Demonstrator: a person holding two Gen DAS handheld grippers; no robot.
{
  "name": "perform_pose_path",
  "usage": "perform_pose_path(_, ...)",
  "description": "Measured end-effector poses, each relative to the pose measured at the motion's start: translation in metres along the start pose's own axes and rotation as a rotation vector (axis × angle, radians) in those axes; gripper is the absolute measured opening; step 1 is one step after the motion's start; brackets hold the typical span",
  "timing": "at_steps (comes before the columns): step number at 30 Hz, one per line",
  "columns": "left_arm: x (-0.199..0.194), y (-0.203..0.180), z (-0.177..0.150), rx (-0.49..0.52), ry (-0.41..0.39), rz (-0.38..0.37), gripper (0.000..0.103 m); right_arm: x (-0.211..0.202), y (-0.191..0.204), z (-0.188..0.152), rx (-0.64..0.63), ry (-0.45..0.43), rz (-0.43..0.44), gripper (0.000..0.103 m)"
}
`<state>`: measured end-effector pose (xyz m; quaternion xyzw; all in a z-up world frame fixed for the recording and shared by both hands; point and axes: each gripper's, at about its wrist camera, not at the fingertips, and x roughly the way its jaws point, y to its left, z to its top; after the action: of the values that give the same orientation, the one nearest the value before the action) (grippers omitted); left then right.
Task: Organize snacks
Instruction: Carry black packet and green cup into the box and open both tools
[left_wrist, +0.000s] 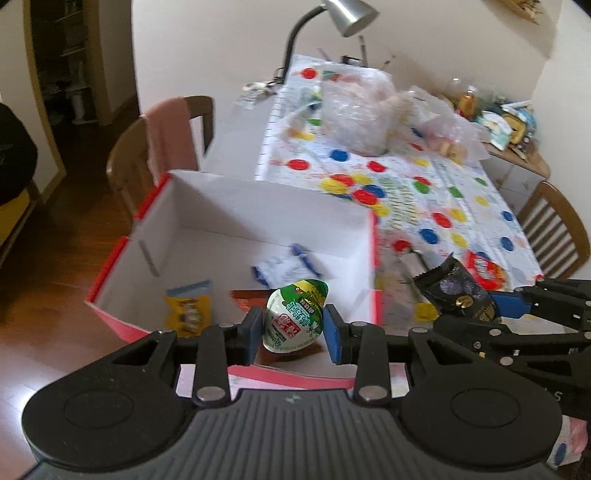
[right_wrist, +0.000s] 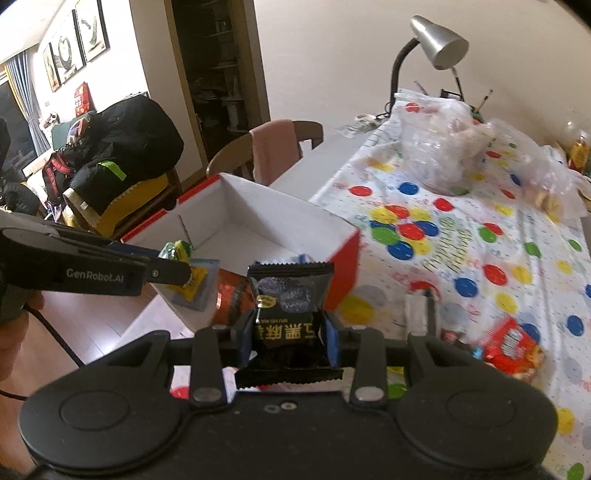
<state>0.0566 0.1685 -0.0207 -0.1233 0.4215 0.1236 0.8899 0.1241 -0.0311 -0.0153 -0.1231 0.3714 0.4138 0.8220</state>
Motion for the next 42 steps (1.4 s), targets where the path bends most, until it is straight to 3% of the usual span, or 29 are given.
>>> perform_pose_path(16,0.049,0.083,0.032,0.020,0.075,0.129,0.034,0.083,0.040,0.032,0.043,0.064,-0.020,0.036)
perform_pose_path(32,0.120,0.085,0.041,0.073,0.243,0.148,0.034,0.164,0.047,0.047,-0.025,0.187,-0.044,0.036)
perform_pose_path(42,0.153,0.081,0.036,0.083,0.328,0.157,0.034,0.190,0.049,0.045,-0.068,0.258,-0.041,0.036)
